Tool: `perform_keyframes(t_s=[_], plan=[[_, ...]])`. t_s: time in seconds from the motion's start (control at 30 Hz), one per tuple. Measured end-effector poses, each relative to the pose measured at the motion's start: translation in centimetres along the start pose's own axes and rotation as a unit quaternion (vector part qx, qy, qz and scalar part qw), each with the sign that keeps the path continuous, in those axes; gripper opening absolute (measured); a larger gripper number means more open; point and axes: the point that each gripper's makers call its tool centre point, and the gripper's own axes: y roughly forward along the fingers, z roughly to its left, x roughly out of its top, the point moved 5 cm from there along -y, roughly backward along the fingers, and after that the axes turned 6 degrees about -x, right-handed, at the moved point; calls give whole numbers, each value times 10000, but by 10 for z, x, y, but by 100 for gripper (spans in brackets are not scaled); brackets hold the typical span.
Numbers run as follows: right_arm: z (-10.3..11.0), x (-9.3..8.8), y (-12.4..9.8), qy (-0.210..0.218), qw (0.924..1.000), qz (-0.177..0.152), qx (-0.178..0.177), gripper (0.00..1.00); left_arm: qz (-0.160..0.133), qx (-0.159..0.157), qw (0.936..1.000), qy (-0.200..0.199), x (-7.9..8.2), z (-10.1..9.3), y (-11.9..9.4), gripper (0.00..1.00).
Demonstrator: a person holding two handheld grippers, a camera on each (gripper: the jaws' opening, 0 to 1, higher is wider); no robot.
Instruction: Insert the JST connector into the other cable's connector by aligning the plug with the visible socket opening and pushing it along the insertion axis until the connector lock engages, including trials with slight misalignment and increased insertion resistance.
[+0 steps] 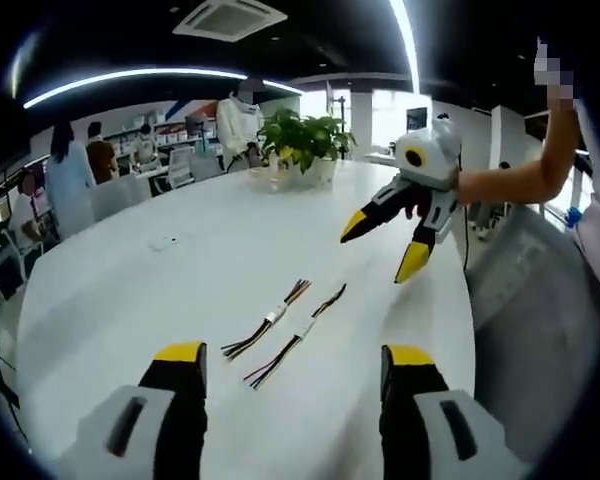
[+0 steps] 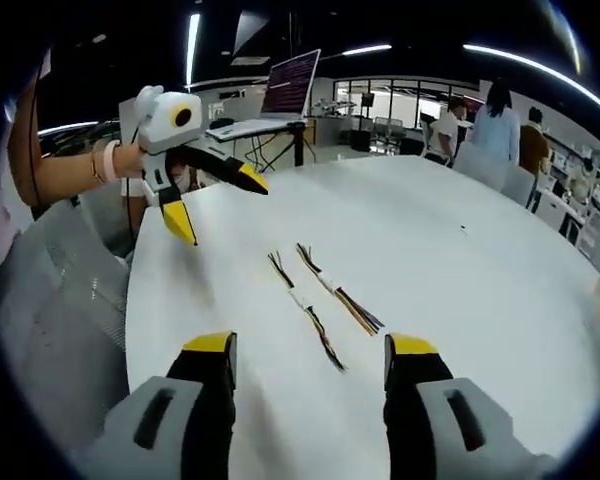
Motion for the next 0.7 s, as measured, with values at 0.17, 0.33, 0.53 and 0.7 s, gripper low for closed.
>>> perform_keyframes(t_s=[0.17,0.33,0.53,0.7], plan=[[4,2,-9,58,10000,-20,-18,58,93,70,9998,166,0,-8,-5,69],[8,2,-17,122,9999,22,-39,62,-48,250,9997,-9,5,-12,-12,73],[14,-2,-23,212,9997,103,-32,67,-2,435,9986,-303,1,-16,-18,78],[18,-7,-27,361,9991,228,-65,69,335,652,9958,-544,-11,-17,-21,84]])
